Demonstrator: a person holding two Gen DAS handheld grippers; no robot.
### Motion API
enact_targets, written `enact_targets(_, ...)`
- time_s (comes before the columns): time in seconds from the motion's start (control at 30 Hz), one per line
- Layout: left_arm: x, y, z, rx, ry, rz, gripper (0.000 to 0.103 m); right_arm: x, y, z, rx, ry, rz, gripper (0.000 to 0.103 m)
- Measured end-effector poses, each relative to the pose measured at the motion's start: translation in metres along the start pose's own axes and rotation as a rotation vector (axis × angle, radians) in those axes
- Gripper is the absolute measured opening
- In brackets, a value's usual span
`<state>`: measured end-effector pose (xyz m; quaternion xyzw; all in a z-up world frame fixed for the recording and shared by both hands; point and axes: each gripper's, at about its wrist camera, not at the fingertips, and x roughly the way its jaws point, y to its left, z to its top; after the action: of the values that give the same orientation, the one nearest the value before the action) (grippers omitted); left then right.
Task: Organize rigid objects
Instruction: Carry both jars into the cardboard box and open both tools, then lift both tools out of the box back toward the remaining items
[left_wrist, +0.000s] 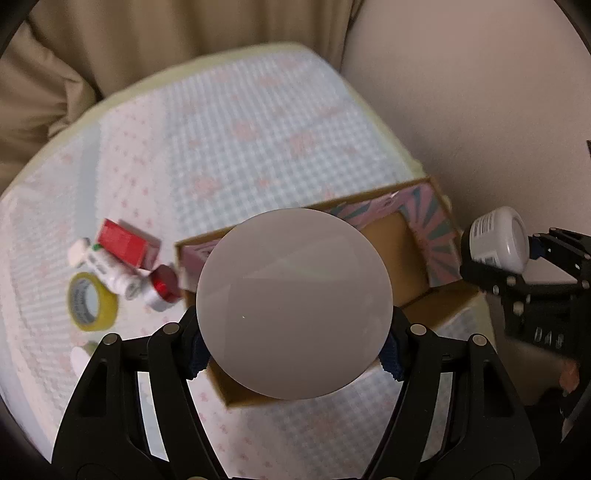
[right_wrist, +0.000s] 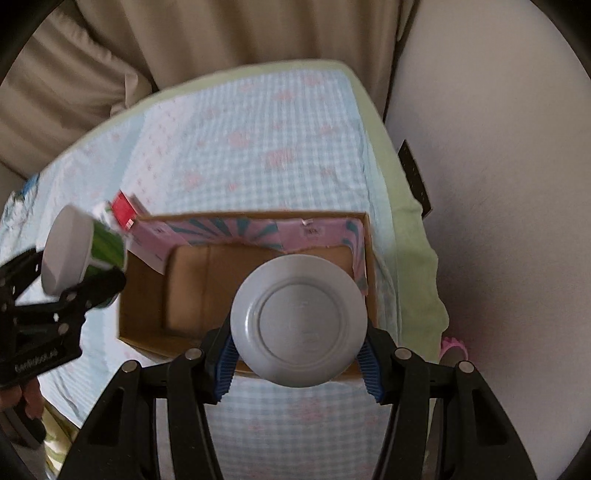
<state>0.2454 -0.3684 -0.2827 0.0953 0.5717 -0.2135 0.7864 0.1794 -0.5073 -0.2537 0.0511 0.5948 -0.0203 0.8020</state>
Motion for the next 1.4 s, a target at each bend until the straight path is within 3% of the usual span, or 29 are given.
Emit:
enact_targets(0.37, 0.125, 0.005, 0.008, 0.032, 0.210, 0.006, 0.068, 0.103, 0.017, -0.003, -0.175, 0.127, 0.042, 0.052)
enact_targets(0.47, 0.152, 0.004, -0.003, 0.043, 0.286, -0.013, 0.068, 0.126, 0.024, -0.008, -0.208, 0.168, 0.046, 0.052)
enact_targets(0.57, 0.161, 0.005, -0.009, 0.042, 0.313, -0.013, 0.068, 0.139, 0.026, -0.013, -0.210, 0.202, 0.056, 0.052)
enact_targets(0.8, 0.156, -0.002, 0.002, 0.123, 0.269, 0.040, 0.069, 0.139, 0.024, -0.014, -0.249, 0.187, 0.044, 0.052)
enact_targets(0.83, 0.149, -0.007, 0.005, 0.156, 0.241, 0.081, 0.079, 0.137, 0.024, -0.014, -0.261, 0.167, 0.015, 0.052)
enact_targets(0.87, 0.143, -0.008, 0.007, 0.162, 0.220, 0.098, 0.102, 0.136, 0.025, -0.015, -0.276, 0.145, -0.022, 0.056)
enact_targets(0.9, 0.139, -0.009, 0.009, 0.157, 0.210, 0.101, 0.103, 0.135, 0.024, -0.017, -0.287, 0.137, -0.044, 0.089)
enact_targets(0.93, 0.135, -0.008, 0.011, 0.143, 0.203, 0.085, 0.103, 0.134, 0.024, -0.018, -0.293, 0.144, -0.040, 0.103)
enact_targets(1.0, 0.131, -0.007, 0.012, 0.121, 0.215, 0.048, 0.103, 0.129, 0.023, -0.022, -0.304, 0.119, -0.023, 0.103)
enact_targets(1.13, 0.132, -0.011, 0.007, 0.132, 0.242, 0.056, 0.103, 0.123, 0.023, -0.035, -0.329, 0.134, -0.025, 0.103)
enact_targets(1.4, 0.111, -0.010, -0.004, 0.104, 0.229, 0.049, 0.103, 0.105, 0.015, -0.046, -0.254, 0.129, -0.025, 0.103)
